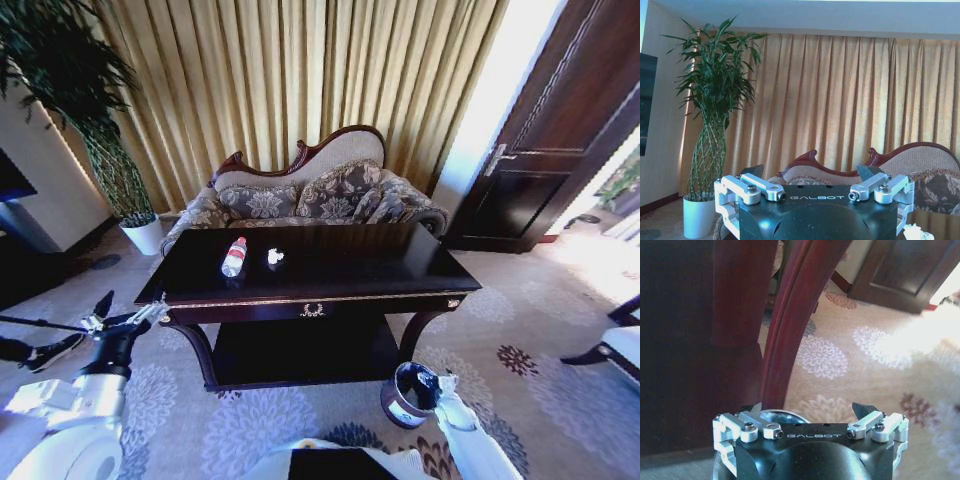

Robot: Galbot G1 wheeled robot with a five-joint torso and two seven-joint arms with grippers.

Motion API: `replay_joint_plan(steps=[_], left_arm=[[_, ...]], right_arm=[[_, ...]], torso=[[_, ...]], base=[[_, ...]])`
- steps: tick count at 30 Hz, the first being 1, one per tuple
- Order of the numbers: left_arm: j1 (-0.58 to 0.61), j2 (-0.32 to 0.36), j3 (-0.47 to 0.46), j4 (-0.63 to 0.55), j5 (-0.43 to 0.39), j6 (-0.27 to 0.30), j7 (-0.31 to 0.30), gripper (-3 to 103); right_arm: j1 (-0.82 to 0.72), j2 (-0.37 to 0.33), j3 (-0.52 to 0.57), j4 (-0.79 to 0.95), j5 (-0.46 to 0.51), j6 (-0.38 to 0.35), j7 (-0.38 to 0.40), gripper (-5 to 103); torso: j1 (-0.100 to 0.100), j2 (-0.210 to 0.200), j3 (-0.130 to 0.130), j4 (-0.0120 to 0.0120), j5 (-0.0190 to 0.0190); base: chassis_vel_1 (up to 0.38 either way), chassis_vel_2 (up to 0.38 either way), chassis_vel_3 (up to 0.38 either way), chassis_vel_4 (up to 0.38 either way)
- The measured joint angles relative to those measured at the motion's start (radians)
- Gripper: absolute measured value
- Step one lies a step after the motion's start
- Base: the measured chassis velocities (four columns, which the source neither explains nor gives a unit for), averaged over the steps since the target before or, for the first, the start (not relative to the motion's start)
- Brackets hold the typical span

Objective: Move to the front of the table and place the trash on the table into the trash bin.

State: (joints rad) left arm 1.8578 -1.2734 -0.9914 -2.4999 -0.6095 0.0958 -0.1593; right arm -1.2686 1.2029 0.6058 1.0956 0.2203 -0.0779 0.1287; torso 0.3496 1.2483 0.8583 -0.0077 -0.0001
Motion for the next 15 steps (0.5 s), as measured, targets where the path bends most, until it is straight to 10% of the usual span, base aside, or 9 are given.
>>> replay_joint_plan(steps=[5, 15], left_arm=[[-0.001, 0.000, 0.000, 0.000, 0.000, 0.000, 0.000, 100], [-0.007, 0.003, 0.000, 0.000, -0.004, 0.002, -0.001, 100]], right_arm=[[-0.037, -0.005, 0.041, 0.172, 0.198, -0.060, 0.016, 100], [-0.189, -0.079, 0.160, 0.462, 0.284, -0.050, -0.069, 100]], torso=[[0.000, 0.000, 0.000, 0.0006, 0.0000], [0.000, 0.000, 0.000, 0.0001, 0.0000]], base=[[0.000, 0.000, 0.000, 0.000], [0.000, 0.000, 0.000, 0.000]])
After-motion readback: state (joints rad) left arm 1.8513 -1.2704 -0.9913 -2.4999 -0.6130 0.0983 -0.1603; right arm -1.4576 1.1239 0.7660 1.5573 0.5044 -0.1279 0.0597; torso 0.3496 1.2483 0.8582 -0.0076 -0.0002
